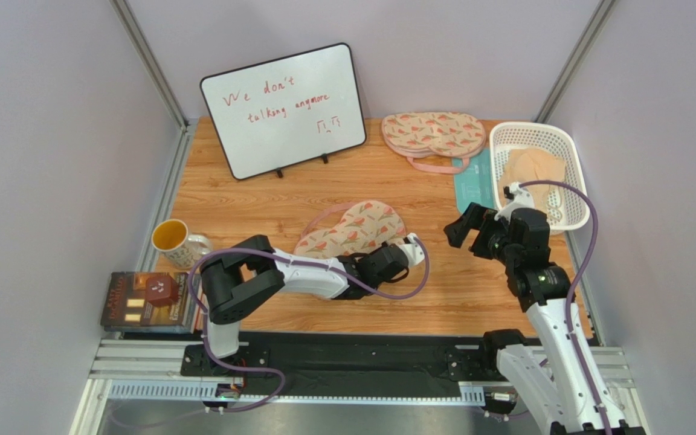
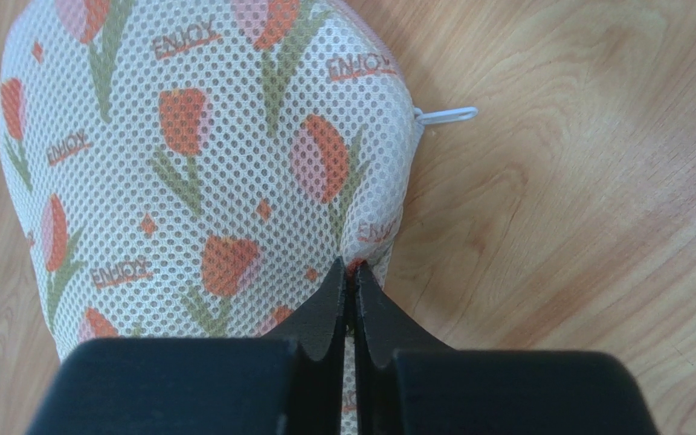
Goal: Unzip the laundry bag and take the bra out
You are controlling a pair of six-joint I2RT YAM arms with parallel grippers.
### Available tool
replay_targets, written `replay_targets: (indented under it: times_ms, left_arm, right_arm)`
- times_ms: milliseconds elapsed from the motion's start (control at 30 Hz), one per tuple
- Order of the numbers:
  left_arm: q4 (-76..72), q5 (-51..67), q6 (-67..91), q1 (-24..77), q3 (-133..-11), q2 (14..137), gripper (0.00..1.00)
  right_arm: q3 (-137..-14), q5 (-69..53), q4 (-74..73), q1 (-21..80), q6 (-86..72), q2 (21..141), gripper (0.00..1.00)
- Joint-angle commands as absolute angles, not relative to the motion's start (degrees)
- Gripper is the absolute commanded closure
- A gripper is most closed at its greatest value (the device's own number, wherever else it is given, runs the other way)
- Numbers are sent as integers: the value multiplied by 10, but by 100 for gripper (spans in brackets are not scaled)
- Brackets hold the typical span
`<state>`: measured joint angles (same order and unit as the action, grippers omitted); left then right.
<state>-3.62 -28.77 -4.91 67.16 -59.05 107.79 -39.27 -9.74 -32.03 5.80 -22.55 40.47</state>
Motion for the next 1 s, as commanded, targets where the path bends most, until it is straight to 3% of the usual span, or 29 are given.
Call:
replay_targets:
  times_ms: [0,167,600,967]
  left_arm:
    - [-49,-275,-23,675,-555,1053,100]
    - [-36,-226,11,675,-514,999,100]
    - [45,-100,93,644,-436,832,100]
    - [80,-49,127,633,-428,795,100]
  right_arm:
    - [-344,-209,-244,59,-237,403,1]
    - [-300,-240,-187,77,-235,406,5]
    - [-229,-48,-119,317,-190,395,16]
    - [-216,112,-98,496,-174,419,28]
